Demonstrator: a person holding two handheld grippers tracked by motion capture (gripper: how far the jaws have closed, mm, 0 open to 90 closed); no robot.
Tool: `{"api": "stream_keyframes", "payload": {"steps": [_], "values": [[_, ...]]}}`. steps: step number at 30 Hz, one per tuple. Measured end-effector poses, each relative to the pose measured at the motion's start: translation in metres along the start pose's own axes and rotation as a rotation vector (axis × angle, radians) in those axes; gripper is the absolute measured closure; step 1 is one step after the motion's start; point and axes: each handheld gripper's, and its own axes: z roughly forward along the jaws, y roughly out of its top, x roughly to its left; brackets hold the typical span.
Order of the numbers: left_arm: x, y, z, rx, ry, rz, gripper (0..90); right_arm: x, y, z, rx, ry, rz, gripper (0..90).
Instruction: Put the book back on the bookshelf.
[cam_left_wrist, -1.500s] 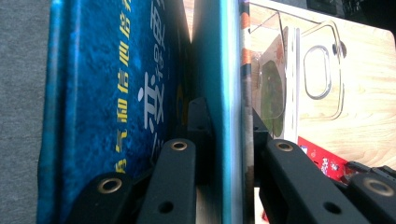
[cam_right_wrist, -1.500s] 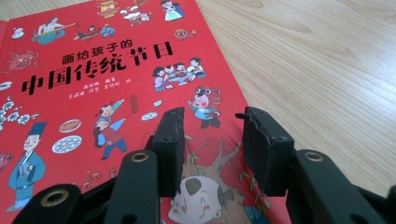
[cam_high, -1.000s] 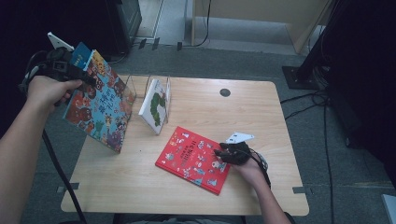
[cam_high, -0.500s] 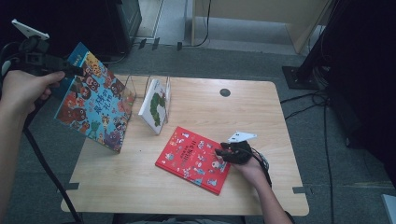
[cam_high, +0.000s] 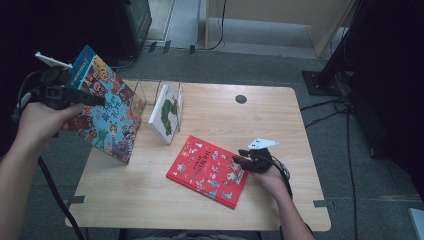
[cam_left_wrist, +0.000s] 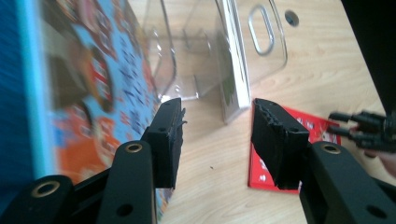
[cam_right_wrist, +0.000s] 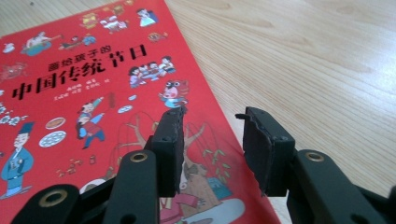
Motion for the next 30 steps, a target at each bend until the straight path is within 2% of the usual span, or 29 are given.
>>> {"api": "stream_keyframes", "payload": {"steps": [2,7,11,20,22,27,30], "values": [[-0.004,-0.008,0.006,0.005,0.010,0.021,52.7,-0.002,0.001,0.000,-0.011,-0.001,0.003,59.1],[-0.013,-0.027,0.021,0.024,-0.007,0.041,52.1,-0.004,0.003,0.002,-0.003,0.005,0.000,59.4],[-0.018,-0.044,0.038,0.033,-0.045,0.047,51.8,-0.004,0.003,0.002,-0.004,0.015,0.004,62.3],[-0.029,-0.079,0.081,0.057,-0.038,0.079,51.2,-0.004,0.001,0.002,0.024,0.033,0.010,66.4],[-0.030,-0.086,0.089,0.049,-0.043,0.077,51.1,-0.004,0.001,0.002,0.026,0.036,0.008,66.9],[-0.034,-0.099,0.110,0.082,-0.069,0.085,51.0,-0.005,-0.001,0.000,0.030,0.035,0.014,67.9],[-0.036,-0.106,0.119,0.084,-0.082,0.086,51.1,-0.005,-0.003,-0.002,0.023,0.029,0.011,68.2]]}}
